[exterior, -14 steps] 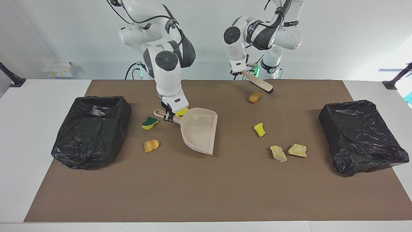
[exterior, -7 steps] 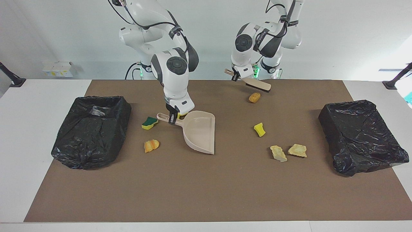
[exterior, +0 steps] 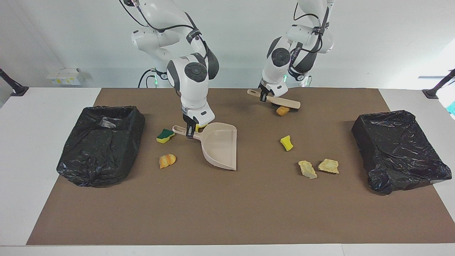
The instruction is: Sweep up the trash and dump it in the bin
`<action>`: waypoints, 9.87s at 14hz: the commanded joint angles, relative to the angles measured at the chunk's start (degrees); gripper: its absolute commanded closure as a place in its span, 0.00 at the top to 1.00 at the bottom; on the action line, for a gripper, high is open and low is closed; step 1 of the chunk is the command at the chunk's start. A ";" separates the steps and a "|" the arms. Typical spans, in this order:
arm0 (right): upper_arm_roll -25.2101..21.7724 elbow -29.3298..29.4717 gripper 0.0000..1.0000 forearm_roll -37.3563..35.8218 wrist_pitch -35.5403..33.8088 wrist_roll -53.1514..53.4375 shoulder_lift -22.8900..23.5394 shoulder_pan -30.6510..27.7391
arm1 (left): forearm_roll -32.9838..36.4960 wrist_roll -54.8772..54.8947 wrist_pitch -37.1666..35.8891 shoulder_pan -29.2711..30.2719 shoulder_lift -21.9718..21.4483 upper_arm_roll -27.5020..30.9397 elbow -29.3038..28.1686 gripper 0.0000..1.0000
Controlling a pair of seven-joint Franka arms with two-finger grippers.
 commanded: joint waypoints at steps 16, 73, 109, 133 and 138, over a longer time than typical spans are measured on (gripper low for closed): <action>1.68 -7.21 0.00 -0.10 1.85 -7.13 -4.67 1.19 | 0.14 70.64 0.72 7.56 8.20 -0.66 10.45 0.00; 1.68 -9.06 0.00 3.50 4.04 4.65 -3.36 4.88 | 12.71 99.57 -1.39 6.00 12.33 -1.01 15.29 0.00; 1.68 -9.32 0.00 3.41 4.22 4.29 -3.18 4.79 | -6.45 60.15 7.31 -7.20 6.44 -1.10 8.08 0.00; 1.42 -0.29 0.00 3.50 -6.05 -6.32 -4.50 -1.26 | -1.09 49.97 -1.59 -15.19 -3.65 -1.10 -0.68 0.00; 1.07 3.85 0.00 5.87 -12.12 -10.46 -5.46 -7.59 | -1.09 49.26 5.38 -19.24 -7.80 -1.37 -6.86 0.00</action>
